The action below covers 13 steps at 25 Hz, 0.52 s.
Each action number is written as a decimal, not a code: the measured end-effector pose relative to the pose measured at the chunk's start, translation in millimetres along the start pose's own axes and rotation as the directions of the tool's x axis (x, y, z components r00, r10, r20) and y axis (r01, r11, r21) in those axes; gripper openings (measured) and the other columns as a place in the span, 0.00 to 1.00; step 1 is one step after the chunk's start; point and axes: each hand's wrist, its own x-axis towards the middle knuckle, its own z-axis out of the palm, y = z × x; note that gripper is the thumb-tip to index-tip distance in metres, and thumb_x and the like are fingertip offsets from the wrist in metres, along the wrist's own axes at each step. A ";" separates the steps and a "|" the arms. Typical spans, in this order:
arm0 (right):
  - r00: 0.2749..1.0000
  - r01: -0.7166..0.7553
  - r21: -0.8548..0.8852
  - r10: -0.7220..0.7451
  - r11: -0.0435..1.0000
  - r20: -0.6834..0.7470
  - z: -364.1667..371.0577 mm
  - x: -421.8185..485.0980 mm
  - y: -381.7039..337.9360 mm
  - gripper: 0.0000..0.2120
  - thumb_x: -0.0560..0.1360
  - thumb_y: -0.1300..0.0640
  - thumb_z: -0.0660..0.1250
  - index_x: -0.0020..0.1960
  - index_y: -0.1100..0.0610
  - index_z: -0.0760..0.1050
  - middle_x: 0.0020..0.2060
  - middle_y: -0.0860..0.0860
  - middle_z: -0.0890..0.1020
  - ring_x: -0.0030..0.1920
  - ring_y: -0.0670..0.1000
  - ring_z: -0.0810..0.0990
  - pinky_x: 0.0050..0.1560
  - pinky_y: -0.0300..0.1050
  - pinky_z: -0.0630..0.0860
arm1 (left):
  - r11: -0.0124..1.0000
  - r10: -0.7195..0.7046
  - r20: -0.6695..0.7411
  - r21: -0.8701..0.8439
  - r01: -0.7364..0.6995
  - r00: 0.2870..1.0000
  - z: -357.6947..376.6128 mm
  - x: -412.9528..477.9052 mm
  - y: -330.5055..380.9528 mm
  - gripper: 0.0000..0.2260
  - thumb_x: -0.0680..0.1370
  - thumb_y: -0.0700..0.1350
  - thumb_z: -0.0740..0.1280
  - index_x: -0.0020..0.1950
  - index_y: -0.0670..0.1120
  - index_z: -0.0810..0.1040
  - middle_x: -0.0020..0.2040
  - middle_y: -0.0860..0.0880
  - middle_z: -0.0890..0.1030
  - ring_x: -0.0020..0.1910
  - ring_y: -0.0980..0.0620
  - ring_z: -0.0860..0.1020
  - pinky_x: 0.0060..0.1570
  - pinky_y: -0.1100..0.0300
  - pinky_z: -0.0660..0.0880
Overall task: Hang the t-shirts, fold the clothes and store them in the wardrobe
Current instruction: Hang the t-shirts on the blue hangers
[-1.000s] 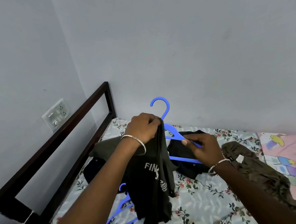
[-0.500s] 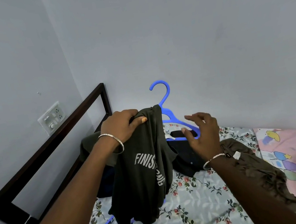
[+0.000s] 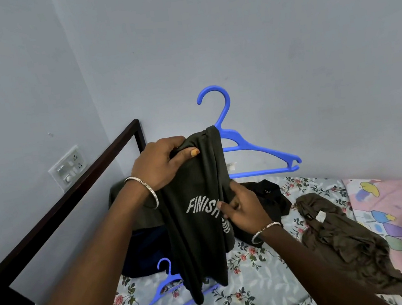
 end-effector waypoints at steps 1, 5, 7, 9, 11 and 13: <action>0.999 -0.007 -0.018 0.008 1.000 0.047 -1.0 0.7 2.7 0.11 0.75 0.51 0.72 0.55 0.44 0.75 0.29 0.59 0.79 0.29 0.59 0.79 0.34 0.48 0.77 | 1.000 0.004 0.002 -0.006 -0.004 1.000 -1.6 1.2 -1.4 0.18 0.74 0.68 0.60 0.35 0.54 0.69 0.30 0.56 0.72 0.32 0.55 0.72 0.37 0.49 0.73; 0.989 0.043 -0.347 0.008 0.937 0.145 -22.4 -4.3 29.7 0.25 0.72 0.31 0.64 0.49 0.52 0.79 0.33 0.50 0.80 0.33 0.47 0.79 0.37 0.48 0.76 | 0.995 -0.010 -0.012 0.095 0.011 1.000 -13.8 2.0 -16.4 0.20 0.73 0.70 0.58 0.40 0.54 0.75 0.33 0.56 0.77 0.36 0.54 0.76 0.41 0.47 0.76; 0.996 0.058 -0.498 -0.019 0.865 0.084 -46.8 -6.0 45.8 0.26 0.73 0.28 0.58 0.48 0.50 0.77 0.37 0.46 0.79 0.39 0.49 0.79 0.38 0.48 0.74 | 0.978 -0.032 0.016 0.208 0.028 0.999 -20.1 -1.8 -27.8 0.26 0.71 0.73 0.54 0.47 0.54 0.78 0.37 0.54 0.80 0.40 0.54 0.78 0.44 0.47 0.77; 0.998 0.057 -0.566 -0.049 0.823 0.028 -69.9 -5.7 52.1 0.26 0.75 0.30 0.55 0.47 0.52 0.77 0.37 0.45 0.76 0.41 0.52 0.78 0.38 0.46 0.69 | 0.974 -0.033 0.039 0.225 0.024 0.999 -21.8 -8.2 -37.8 0.27 0.70 0.73 0.54 0.49 0.55 0.79 0.39 0.54 0.81 0.42 0.54 0.78 0.45 0.47 0.77; 0.999 0.036 -0.588 -0.048 0.808 -0.006 -84.8 -4.5 46.2 0.24 0.78 0.32 0.55 0.39 0.50 0.75 0.32 0.44 0.71 0.37 0.53 0.75 0.37 0.44 0.64 | 0.986 -0.017 0.052 0.166 0.008 0.998 -21.6 -13.0 -40.3 0.27 0.70 0.72 0.55 0.50 0.54 0.81 0.40 0.54 0.81 0.42 0.54 0.79 0.46 0.47 0.77; 0.999 -0.017 -0.609 -0.017 0.793 -0.050 -88.7 -2.9 33.2 0.25 0.78 0.32 0.57 0.32 0.49 0.67 0.27 0.46 0.69 0.32 0.53 0.72 0.36 0.45 0.63 | 0.990 -0.005 0.067 0.144 -0.005 0.998 -23.1 -15.3 -40.0 0.25 0.71 0.72 0.56 0.48 0.55 0.80 0.39 0.54 0.81 0.41 0.55 0.79 0.44 0.48 0.77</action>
